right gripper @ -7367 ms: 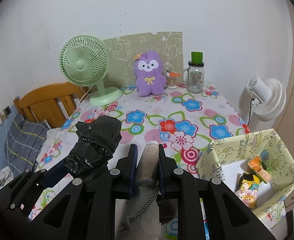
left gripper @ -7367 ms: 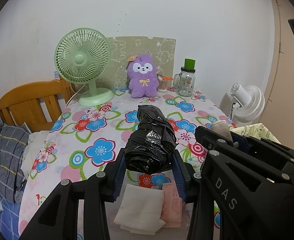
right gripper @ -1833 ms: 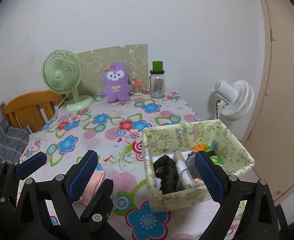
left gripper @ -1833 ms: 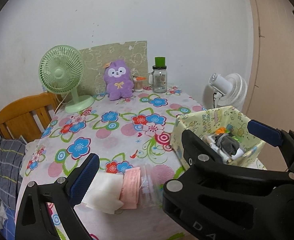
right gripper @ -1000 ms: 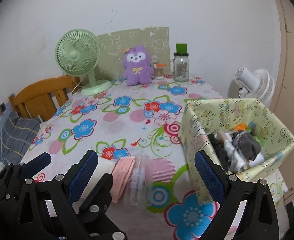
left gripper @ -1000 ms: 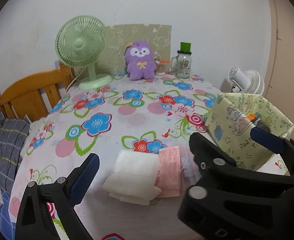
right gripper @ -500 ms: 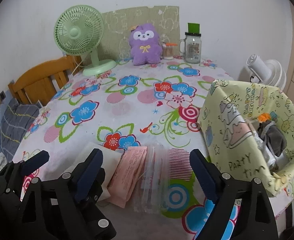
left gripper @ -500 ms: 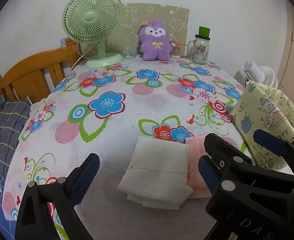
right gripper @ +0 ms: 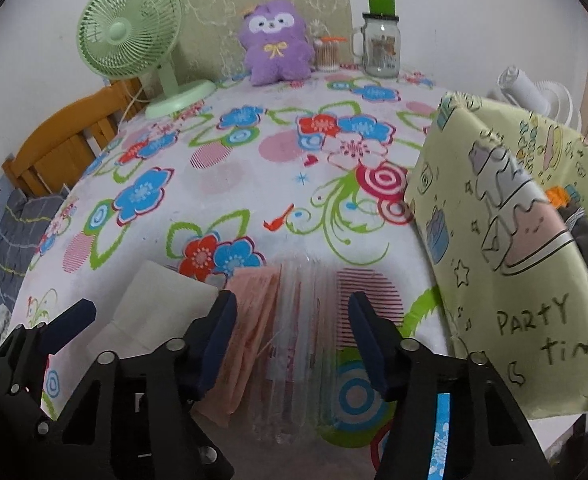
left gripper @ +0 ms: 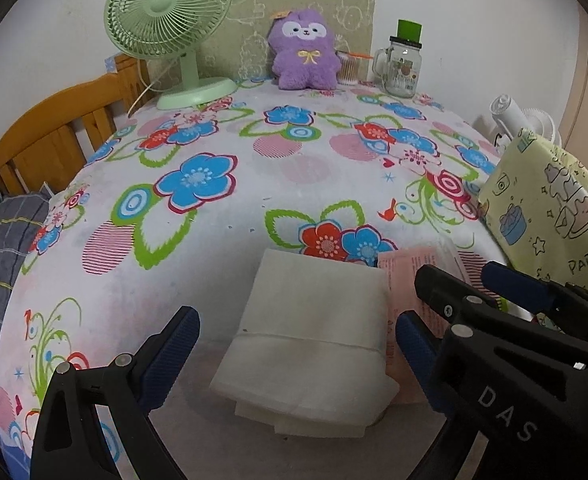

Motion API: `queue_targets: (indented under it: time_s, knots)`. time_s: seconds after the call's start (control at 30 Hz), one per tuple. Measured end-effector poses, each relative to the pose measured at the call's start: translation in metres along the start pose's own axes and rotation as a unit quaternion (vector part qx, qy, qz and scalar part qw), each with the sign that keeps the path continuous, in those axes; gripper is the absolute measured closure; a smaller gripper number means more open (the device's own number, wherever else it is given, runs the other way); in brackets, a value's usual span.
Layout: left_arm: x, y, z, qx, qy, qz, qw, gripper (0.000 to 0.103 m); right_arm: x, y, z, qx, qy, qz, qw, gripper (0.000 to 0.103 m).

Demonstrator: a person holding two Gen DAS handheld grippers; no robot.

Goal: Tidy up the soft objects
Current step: 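Move both grippers back over the white towel and clear plastic bag, then grasp the white towel with left while right grasps the clear plastic bag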

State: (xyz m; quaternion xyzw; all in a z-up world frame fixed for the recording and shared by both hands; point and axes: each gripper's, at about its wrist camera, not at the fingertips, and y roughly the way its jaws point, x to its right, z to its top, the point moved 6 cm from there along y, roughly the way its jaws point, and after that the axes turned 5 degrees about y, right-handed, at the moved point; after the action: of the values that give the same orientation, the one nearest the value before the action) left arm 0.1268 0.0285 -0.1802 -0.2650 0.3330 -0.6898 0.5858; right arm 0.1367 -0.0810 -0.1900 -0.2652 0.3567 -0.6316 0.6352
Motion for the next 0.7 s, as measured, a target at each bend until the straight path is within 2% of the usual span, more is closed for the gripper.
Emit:
queue_targets:
  time_s: [0.23, 0.7]
  knots:
    - [0.002, 0.005, 0.002, -0.003, 0.000, 0.001, 1.0000, 0.003, 0.001, 0.006, 0.002, -0.012, 0.010, 0.020, 1.000, 0.057]
    - [0.005, 0.009, 0.007, -0.002, 0.001, 0.021, 0.9998, 0.001, 0.012, -0.001, 0.003, -0.008, 0.008, 0.006, 1.000, 0.059]
